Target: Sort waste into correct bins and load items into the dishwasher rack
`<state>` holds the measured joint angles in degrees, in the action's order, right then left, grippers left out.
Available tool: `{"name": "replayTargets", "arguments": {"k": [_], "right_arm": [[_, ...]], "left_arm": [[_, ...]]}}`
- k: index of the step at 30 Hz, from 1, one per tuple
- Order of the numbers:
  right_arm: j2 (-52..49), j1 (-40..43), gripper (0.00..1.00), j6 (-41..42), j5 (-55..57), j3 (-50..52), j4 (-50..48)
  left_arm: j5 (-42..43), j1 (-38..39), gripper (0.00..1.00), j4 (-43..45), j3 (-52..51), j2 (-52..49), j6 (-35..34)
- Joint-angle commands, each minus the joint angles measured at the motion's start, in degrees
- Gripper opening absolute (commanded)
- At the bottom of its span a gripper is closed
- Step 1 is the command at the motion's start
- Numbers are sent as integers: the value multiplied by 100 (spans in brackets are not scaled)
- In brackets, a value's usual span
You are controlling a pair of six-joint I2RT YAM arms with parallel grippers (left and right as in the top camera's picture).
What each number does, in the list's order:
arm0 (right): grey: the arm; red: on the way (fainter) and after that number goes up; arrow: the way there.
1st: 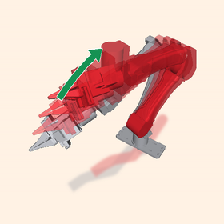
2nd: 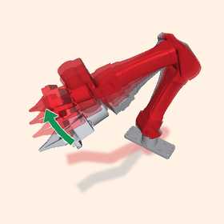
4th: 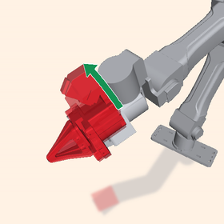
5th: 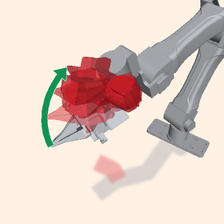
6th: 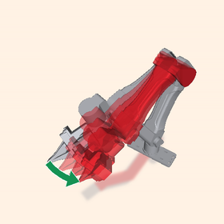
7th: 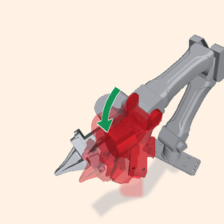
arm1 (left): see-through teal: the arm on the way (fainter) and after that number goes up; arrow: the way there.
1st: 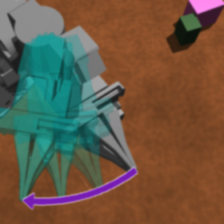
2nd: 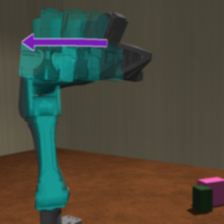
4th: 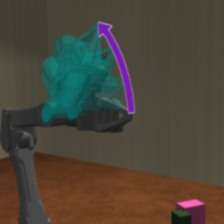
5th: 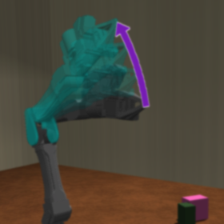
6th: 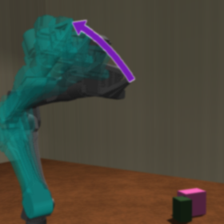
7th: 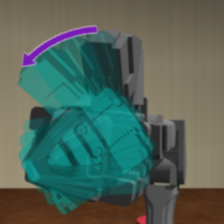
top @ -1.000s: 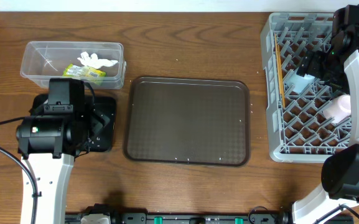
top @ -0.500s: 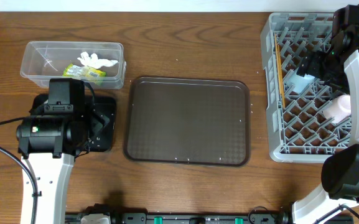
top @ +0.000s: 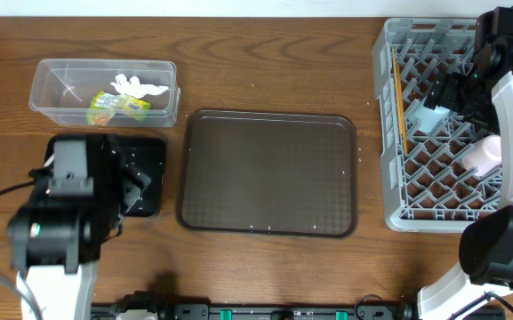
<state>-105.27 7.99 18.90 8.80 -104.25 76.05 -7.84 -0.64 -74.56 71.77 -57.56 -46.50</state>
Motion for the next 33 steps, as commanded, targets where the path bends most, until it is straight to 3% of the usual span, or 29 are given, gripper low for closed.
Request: {"name": "replayTargets", "arguments": {"k": [1, 26, 33], "right_arm": [[13, 20, 99, 79, 20, 2, 4], [13, 20, 99, 79, 20, 2, 4], [13, 20, 99, 79, 17, 2, 4]], "left_arm": [[-26, -4, 98, -22, 24, 417, -31], [-26, -4, 98, -24, 24, 2608, -28], [-83, -4, 98, -79, 24, 2702, -24]]}}
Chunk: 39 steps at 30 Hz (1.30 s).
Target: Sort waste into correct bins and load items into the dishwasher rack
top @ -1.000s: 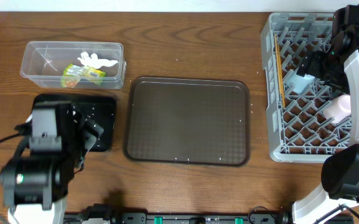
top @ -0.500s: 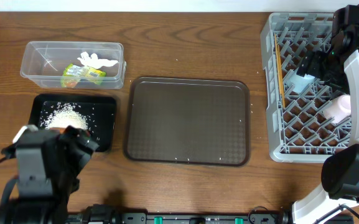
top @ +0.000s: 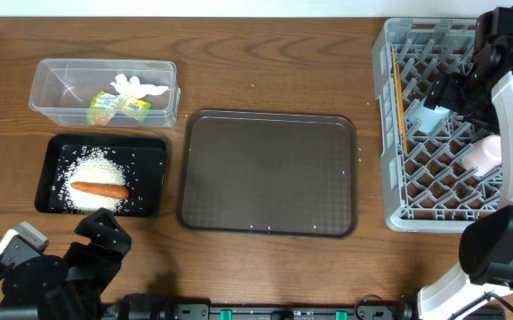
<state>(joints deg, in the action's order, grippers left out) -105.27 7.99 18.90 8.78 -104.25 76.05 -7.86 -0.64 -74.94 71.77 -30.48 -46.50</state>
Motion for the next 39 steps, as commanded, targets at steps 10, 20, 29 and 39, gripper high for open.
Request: {"name": "replayTargets", "arguments": {"k": [10, 20, 29, 39], "right_arm": [[13, 20, 99, 79, 20, 2, 4], [13, 20, 99, 79, 20, 2, 4], [13, 22, 99, 79, 20, 2, 4], [13, 24, 99, 79, 20, 2, 4]], "left_arm": [[-385, -4, 98, -127, -407, 260, -28], [-636, -4, 98, 1746, -1930, 1014, -28], [-629, -2, 98, 3414, -3460, 1808, 26], [-219, -4, 98, 4518, -4299, 2192, 2247]]}}
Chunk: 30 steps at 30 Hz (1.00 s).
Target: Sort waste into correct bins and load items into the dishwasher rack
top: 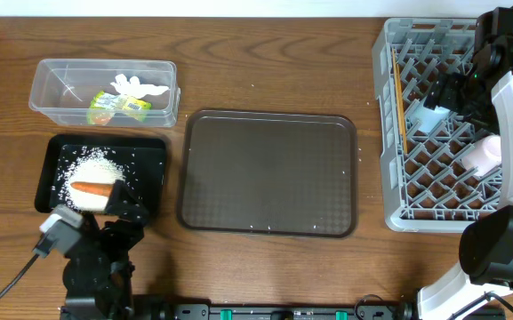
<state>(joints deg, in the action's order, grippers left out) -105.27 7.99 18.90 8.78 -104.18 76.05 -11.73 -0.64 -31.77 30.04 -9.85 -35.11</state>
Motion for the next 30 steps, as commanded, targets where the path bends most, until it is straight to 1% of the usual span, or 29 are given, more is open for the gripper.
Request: {"name": "replayTargets", "arguments": {"k": [1, 3, 6, 12, 17, 24, 28, 30], "right_arm": [[13, 24, 99, 79, 20, -4, 4], [13, 24, 99, 79, 20, -4, 4], [13, 20, 99, 79, 20, -4, 4], [15, 4, 99, 79, 20, -4, 4], [13, -35, 99, 79, 20, -4, 4], [15, -22, 99, 79, 20, -4, 4], [15, -50, 99, 79, 20, -4, 2], [15, -22, 99, 79, 20, -4, 4]], "left_arm": [[168, -4, 98, 273, -173, 157, 1276], [166, -4, 98, 481, -317, 232, 1648], [168, -4, 98, 839, -566, 317, 1873], [181, -4, 98, 1508, -1287, 691, 1971], [363, -4, 98, 2006, -1810, 968, 2079], [817, -4, 98, 2079, -2341, 975, 2627], [872, -4, 98, 2120, -2704, 975, 2662], [1029, -4, 98, 2173, -2710, 975, 2822]]}}
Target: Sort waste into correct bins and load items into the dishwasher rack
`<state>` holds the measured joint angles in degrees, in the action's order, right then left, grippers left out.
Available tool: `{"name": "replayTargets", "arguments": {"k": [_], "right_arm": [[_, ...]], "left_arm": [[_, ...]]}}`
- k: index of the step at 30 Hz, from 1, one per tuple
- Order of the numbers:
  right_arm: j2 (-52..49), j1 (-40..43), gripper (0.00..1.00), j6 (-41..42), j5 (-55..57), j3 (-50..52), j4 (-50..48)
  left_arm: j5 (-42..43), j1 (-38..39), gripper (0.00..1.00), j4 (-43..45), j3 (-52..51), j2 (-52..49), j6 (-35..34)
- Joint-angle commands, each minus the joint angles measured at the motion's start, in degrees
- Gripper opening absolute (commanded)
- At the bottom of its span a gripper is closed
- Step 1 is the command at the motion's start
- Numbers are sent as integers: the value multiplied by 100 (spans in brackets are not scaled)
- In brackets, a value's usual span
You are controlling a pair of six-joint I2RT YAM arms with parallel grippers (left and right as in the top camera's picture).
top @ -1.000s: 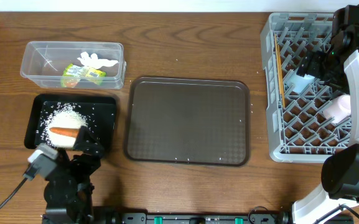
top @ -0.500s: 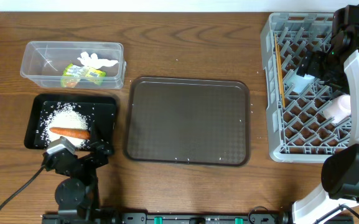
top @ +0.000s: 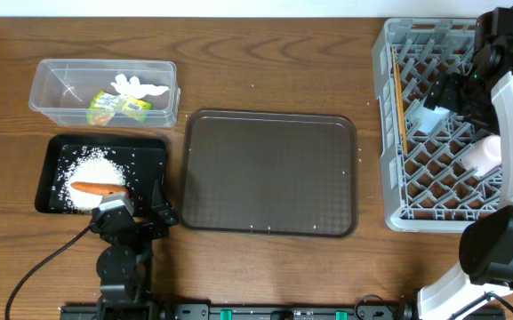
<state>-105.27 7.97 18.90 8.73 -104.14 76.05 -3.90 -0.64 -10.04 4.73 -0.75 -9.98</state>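
The grey dishwasher rack [top: 443,191] stands at the right. It holds chopsticks [top: 399,93], a pale blue item [top: 427,118] and a pink cup [top: 485,153]. My right gripper [top: 444,93] hangs over the rack just beside the pale blue item; its jaws are too dark to read. The clear bin [top: 52,84] at the back left holds wrappers and a white tissue. A black tray [top: 56,147] in front of it carries rice and a carrot [top: 99,188]. My left gripper [top: 164,206] is low at the black tray's front right corner, fingers apart and holding nothing.
A brown serving tray [top: 268,173] lies in the middle of the wooden table, between the black tray and the rack. The left arm's cable trails off at the front left. The right arm's base stands at the front right.
My left arm has shifted right along the front edge, and its gripper now sits at the black tray's front right corner. The right arm and all objects are unchanged.
My left arm first covered the black tray, hiding its contents. Then it was down at the front left corner, with rice and carrot showing in the tray. It then stood in front of the tray, and is now further right. The right arm stayed over the rack.
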Motion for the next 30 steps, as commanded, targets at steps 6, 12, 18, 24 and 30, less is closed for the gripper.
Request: {"name": "replayTargets", "arguments": {"k": [6, 12, 18, 24, 30], "right_arm": [[15, -39, 99, 79, 24, -9, 4], [15, -50, 99, 79, 22, -9, 4], [15, -76, 99, 79, 22, -9, 2], [15, -79, 99, 79, 24, -9, 4], [15, -90, 99, 79, 24, -9, 4]], "left_arm": [[422, -4, 98, 24, -186, 66, 863], [483, -4, 98, 149, -247, 66, 1276], [503, 4, 98, 625, -452, 68, 1047], [496, 7, 98, 627, -452, 68, 820], [496, 7, 98, 627, -452, 68, 820]]}}
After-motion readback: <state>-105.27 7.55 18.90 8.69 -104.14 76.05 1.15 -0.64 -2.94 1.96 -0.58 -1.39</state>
